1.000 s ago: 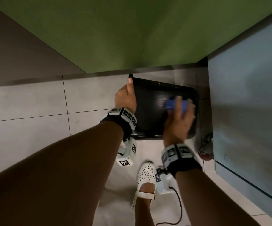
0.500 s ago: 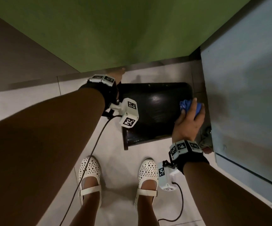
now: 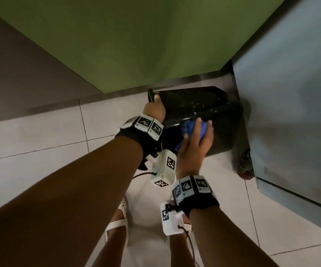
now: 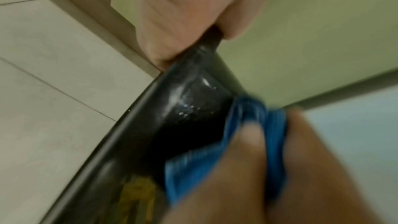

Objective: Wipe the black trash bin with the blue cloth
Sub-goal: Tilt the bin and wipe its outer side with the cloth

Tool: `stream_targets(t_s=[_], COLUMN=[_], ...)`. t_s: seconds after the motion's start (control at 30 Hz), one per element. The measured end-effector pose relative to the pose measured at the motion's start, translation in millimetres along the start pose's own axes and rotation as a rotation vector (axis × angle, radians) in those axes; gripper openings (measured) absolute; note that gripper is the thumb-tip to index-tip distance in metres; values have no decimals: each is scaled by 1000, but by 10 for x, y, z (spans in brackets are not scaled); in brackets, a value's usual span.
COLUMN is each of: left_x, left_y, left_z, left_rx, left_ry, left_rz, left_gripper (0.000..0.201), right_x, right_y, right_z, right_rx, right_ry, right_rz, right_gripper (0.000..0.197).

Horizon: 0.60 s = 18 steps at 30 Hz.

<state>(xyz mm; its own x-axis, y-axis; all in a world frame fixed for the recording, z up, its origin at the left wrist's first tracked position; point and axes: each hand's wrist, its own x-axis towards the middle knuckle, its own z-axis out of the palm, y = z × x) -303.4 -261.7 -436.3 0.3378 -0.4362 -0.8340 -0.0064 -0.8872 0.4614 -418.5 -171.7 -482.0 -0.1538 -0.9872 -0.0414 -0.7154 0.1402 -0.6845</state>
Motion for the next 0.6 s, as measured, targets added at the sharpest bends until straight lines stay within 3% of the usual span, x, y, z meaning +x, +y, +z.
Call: stream_targets(t_s=[0.1,0.2,0.27,0.37,0.43,0.6], left_x=[-3,-16,-8,-29,-66,-147], left_y=[-52,-106,-170,-253,-266,-368], left_z=[26,3,-1,15,17,16], left_rx=[57,130,135,84,58,-5], left_ry=[58,35,29,32,44,106], left_rz=[-12,59,90,113,147,274], left_gripper=[59,58,55,53,50,33], right_x=[57,162,234,464,662,795], right_y=[-291,-235,-162,100,314,500], right_z=[137,93,-2,-237,-384,-509], right_rx=[-32,-103,-161,-143,-108,-241], right_ry=[-43,-66,-48,44,24,123], right_rz=[-242,-315,-259,-62,65,180], right_gripper=[47,38,42,44,47,43])
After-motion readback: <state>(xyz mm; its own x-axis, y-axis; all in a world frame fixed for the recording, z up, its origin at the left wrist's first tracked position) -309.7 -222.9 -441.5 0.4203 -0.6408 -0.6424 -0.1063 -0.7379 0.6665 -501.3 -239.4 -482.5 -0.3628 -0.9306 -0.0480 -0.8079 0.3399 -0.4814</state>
